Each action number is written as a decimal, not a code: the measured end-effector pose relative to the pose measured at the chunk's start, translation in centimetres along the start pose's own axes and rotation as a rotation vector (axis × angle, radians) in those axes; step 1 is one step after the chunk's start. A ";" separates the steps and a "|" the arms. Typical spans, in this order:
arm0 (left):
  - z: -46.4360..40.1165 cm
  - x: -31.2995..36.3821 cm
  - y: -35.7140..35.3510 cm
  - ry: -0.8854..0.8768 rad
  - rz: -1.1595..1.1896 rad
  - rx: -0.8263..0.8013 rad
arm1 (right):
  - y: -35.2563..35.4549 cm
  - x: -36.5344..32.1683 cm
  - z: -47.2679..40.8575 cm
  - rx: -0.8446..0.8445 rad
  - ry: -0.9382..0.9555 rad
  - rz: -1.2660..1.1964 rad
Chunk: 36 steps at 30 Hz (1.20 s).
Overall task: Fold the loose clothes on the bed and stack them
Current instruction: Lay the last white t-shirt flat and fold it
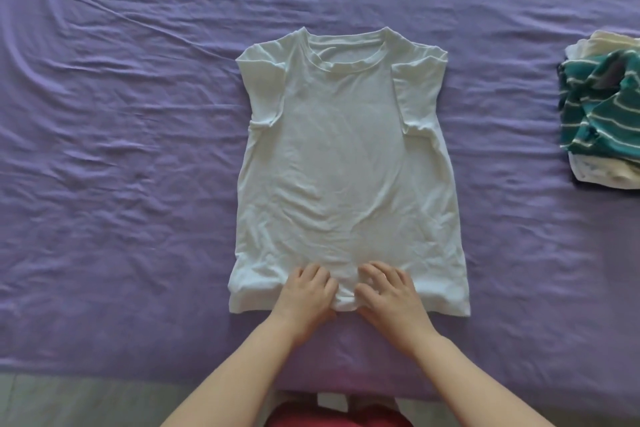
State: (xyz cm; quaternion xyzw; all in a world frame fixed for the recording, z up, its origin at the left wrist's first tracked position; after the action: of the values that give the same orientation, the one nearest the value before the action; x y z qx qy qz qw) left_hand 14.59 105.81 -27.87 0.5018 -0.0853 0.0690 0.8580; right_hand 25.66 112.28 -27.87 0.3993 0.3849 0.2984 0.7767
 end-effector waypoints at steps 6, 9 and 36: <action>-2.3 -2.8 1.4 0.214 0.327 -0.044 | 2.4 1.6 -3.2 -0.055 -0.047 -0.146; -3.5 -5.0 1.4 0.296 0.469 -0.113 | 2.7 3.3 -4.4 -0.173 -0.119 -0.164; -16.0 -23.2 18.8 0.540 0.423 0.239 | 18.5 15.4 -21.0 0.311 -0.514 -0.495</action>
State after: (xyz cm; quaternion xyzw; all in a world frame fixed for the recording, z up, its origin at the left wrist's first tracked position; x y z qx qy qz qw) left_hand -10.69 128.18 -24.63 0.5335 0.0512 0.3844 0.7517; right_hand 13.26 141.63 -25.78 0.4692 0.3029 -0.0696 0.8266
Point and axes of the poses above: each hand's wrist, its own z-axis away from the middle knuckle, its own y-axis out of the back of the hand, x = y × z, the point moved 6 cm from there along -z, towards the middle knuckle, and after that the axes turned 4 degrees about -x, right-handed, at the moved point
